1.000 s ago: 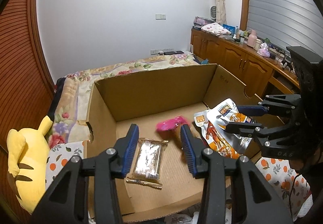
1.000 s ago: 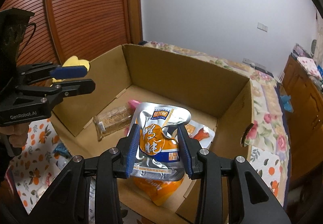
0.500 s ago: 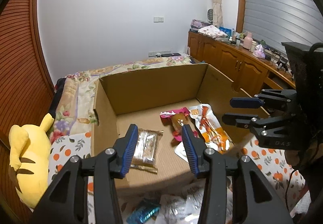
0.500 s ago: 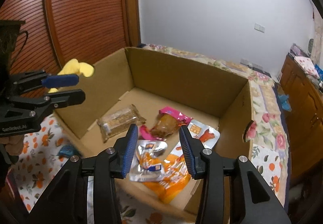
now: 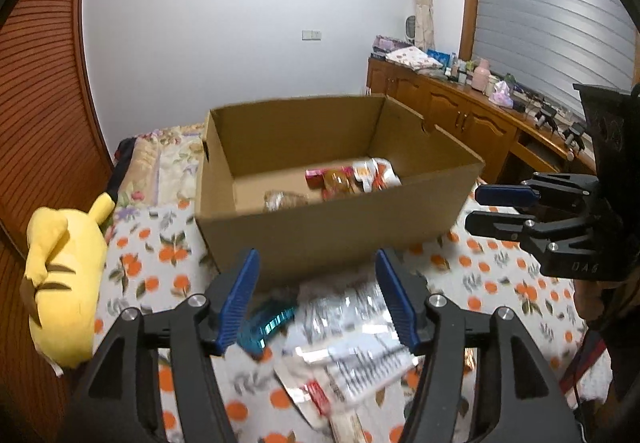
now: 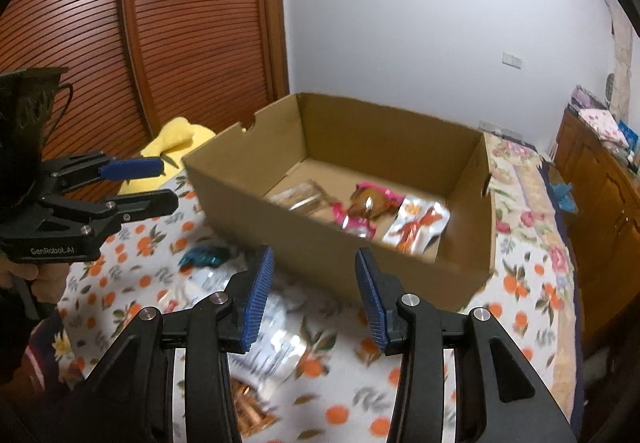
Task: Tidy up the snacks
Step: 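Move both tools back to the remaining snacks on the bedspread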
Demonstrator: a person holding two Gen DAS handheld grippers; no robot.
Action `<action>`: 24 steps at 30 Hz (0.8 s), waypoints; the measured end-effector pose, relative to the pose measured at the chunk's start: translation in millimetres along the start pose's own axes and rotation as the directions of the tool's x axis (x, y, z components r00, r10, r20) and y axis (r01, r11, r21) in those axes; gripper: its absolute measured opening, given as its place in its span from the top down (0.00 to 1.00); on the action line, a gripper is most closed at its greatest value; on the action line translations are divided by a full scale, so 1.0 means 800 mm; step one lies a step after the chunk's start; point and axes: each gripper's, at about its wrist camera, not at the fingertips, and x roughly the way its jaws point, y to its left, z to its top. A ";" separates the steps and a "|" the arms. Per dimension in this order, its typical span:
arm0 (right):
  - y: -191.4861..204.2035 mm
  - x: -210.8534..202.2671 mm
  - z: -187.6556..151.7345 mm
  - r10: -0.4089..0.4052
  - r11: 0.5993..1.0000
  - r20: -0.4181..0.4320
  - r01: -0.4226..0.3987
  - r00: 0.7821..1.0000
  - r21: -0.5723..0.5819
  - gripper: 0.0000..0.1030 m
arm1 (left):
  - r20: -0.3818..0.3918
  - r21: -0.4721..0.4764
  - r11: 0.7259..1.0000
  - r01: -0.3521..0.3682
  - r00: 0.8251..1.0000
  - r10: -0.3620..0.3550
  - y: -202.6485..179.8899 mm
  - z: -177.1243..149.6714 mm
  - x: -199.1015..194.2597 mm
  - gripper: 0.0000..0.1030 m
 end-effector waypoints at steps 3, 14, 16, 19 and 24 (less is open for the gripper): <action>0.010 -0.004 -0.021 -0.001 1.000 -0.008 0.001 1.000 0.014 0.58 | -0.013 0.001 1.000 0.011 1.000 -0.011 -0.005 -0.018 -0.003 0.40; 0.032 -0.012 -0.067 0.006 0.999 -0.030 -0.005 1.000 0.035 0.58 | -0.051 0.012 1.000 0.021 0.998 -0.021 -0.024 -0.068 -0.008 0.40; 0.036 -0.009 -0.075 0.009 0.999 -0.040 -0.007 0.999 0.034 0.58 | -0.063 0.010 1.000 0.020 0.998 -0.020 -0.025 -0.077 -0.007 0.40; 0.040 -0.002 -0.088 0.018 0.999 -0.057 -0.015 0.998 0.043 0.58 | -0.091 0.007 1.000 0.010 0.996 -0.010 -0.026 -0.092 -0.002 0.40; 0.046 0.013 -0.107 0.027 0.999 -0.091 -0.023 0.995 0.047 0.58 | -0.122 -0.005 1.000 0.002 0.993 -0.003 -0.026 -0.116 0.005 0.40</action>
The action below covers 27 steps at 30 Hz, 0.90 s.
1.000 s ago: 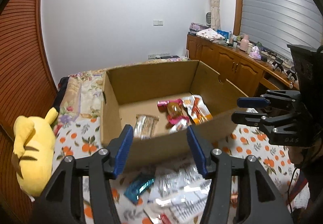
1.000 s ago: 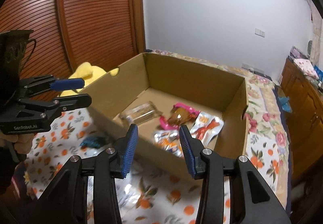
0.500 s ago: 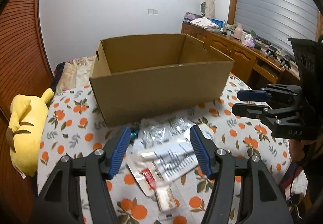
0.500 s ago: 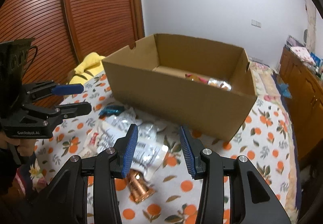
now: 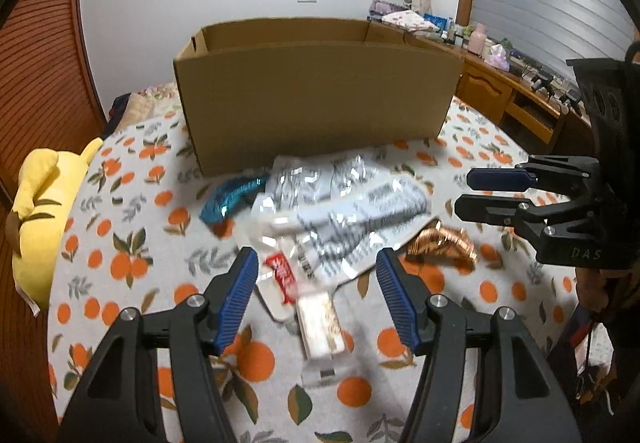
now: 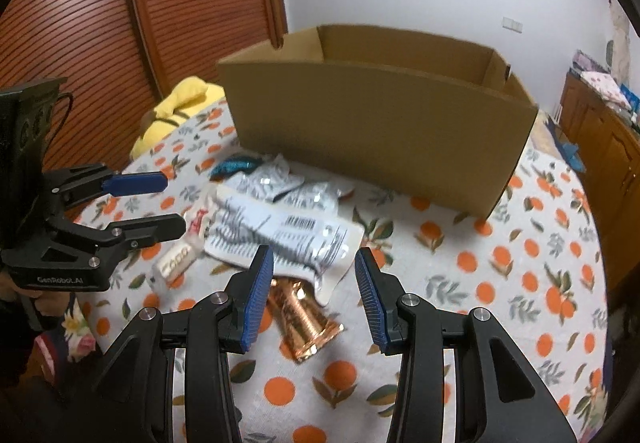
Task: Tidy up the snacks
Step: 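Move both tools back to the remaining snacks on the bedspread, then grasp the white bar packet with the left tool while the right tool grasps the copper-wrapped snack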
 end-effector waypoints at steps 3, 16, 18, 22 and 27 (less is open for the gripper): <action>0.000 0.009 -0.009 0.009 1.000 -0.015 -0.009 1.000 0.011 0.58 | -0.018 -0.008 1.000 -0.005 1.000 0.005 0.001 -0.009 0.006 0.40; 0.012 0.042 -0.030 0.024 1.000 -0.097 -0.025 0.995 -0.013 0.59 | -0.066 -0.015 1.000 -0.014 0.998 0.013 0.000 -0.027 0.025 0.41; 0.011 0.042 -0.030 0.019 1.000 -0.098 -0.021 0.995 -0.017 0.59 | -0.068 -0.013 1.000 -0.017 0.998 0.016 -0.001 -0.028 0.025 0.41; 0.012 0.044 -0.031 -0.001 0.999 -0.103 -0.003 0.995 -0.035 0.62 | -0.066 -0.017 1.000 -0.020 0.998 0.018 0.000 -0.030 0.024 0.43; 0.014 0.045 -0.032 -0.034 0.998 -0.102 0.027 0.994 -0.062 0.69 | -0.066 0.006 0.999 -0.049 0.997 0.049 0.001 -0.030 0.024 0.60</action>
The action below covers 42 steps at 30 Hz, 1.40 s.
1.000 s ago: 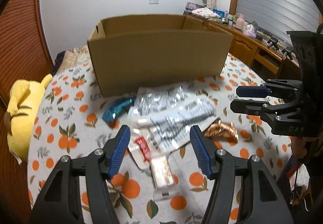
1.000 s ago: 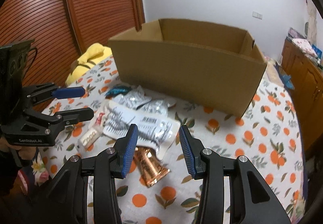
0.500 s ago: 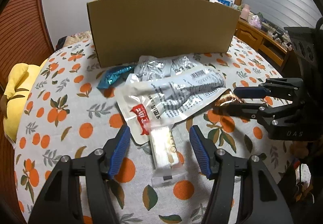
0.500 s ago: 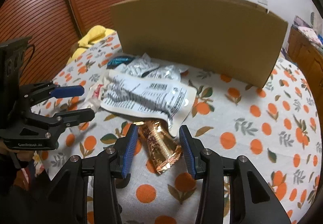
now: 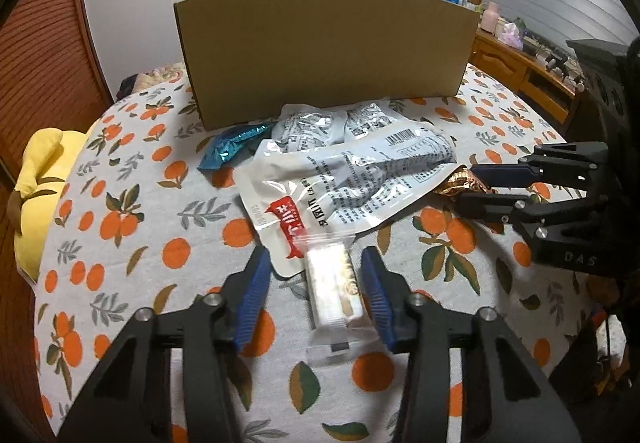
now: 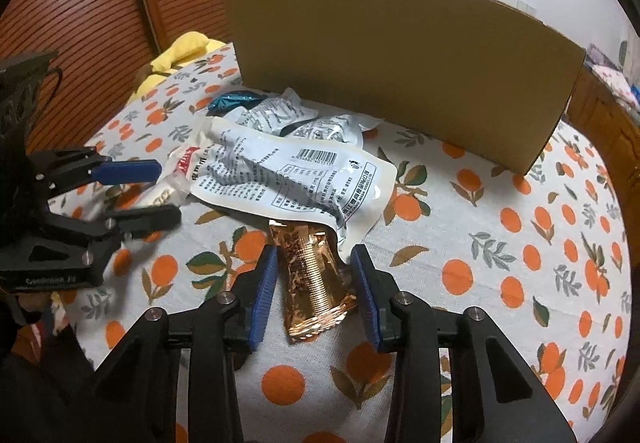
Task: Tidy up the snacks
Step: 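Grasp the white bar packet with the left tool while the right tool grasps the copper-wrapped snack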
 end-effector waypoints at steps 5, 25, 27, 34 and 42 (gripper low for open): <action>-0.002 -0.004 -0.004 0.002 1.000 0.000 -0.002 1.000 -0.004 0.76 | -0.003 -0.007 1.000 0.002 1.000 -0.003 0.006 -0.001 -0.001 0.65; -0.008 -0.038 -0.033 0.005 0.999 0.040 -0.007 0.999 0.039 0.81 | 0.006 -0.025 1.000 -0.019 1.000 0.019 0.026 -0.024 -0.018 0.81; -0.010 -0.043 -0.035 0.010 0.999 0.051 -0.012 0.999 0.047 0.81 | 0.008 -0.030 0.999 -0.018 1.000 0.018 0.027 -0.025 -0.021 0.81; -0.014 -0.060 -0.038 0.011 0.997 0.086 -0.017 0.996 0.073 0.81 | 0.052 -0.031 1.000 0.002 0.999 0.000 0.022 -0.018 -0.043 0.81; -0.018 -0.083 -0.035 -0.001 0.996 0.128 -0.010 0.992 0.090 0.81 | 0.103 -0.009 1.000 0.024 0.994 -0.023 0.011 -0.003 -0.068 0.81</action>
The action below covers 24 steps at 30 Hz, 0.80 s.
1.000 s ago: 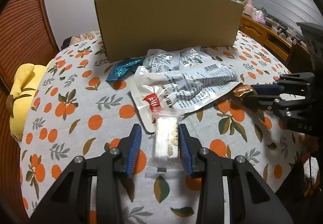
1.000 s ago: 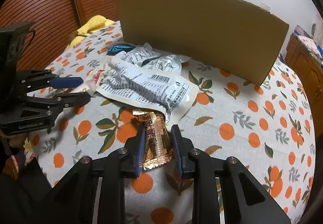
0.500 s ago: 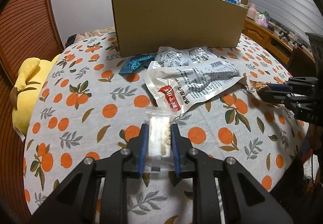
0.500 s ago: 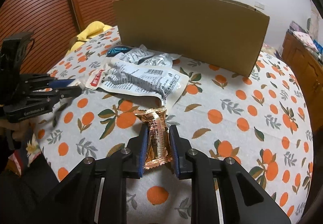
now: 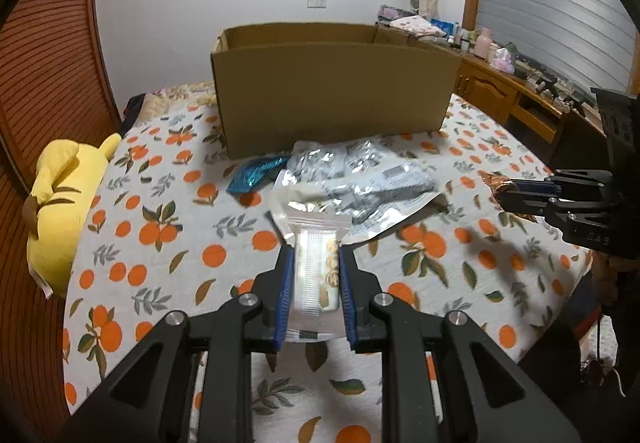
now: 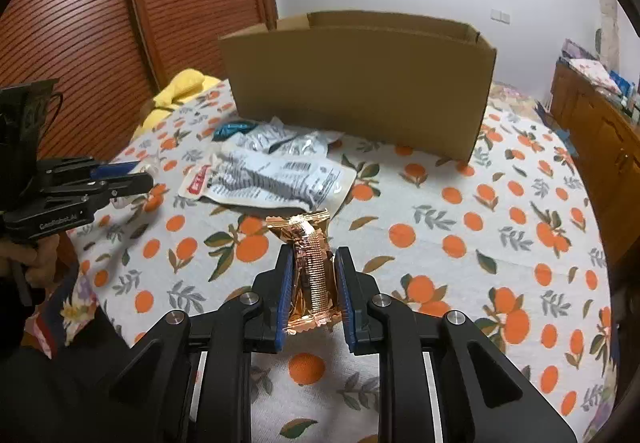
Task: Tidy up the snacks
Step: 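Grasp the white bar packet with the left tool while the right tool grasps the copper-wrapped snack, then carry both snacks over the box and open both tools to drop them in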
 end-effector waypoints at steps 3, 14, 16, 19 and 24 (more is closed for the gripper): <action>-0.002 -0.011 0.004 -0.009 1.000 0.020 0.009 1.000 0.003 0.81 | 0.016 0.005 1.000 0.007 1.000 -0.007 -0.004 0.005 -0.007 0.81; -0.008 -0.040 0.012 -0.033 0.999 0.075 0.032 0.997 0.014 0.81 | 0.054 0.023 1.000 0.021 0.998 -0.022 -0.017 0.016 -0.024 0.81; -0.007 -0.044 0.012 -0.035 0.999 0.082 0.033 0.996 0.014 0.81 | 0.060 0.025 0.999 0.023 0.998 -0.024 -0.018 0.018 -0.026 0.81; -0.007 -0.048 0.013 -0.037 0.999 0.091 0.037 0.995 0.013 0.81 | 0.069 0.028 0.999 0.025 0.997 -0.027 -0.020 0.022 -0.029 0.81; -0.008 -0.053 0.014 -0.042 0.999 0.103 0.041 0.994 0.015 0.81 | 0.079 0.033 0.999 0.027 0.996 -0.029 -0.024 0.027 -0.031 0.81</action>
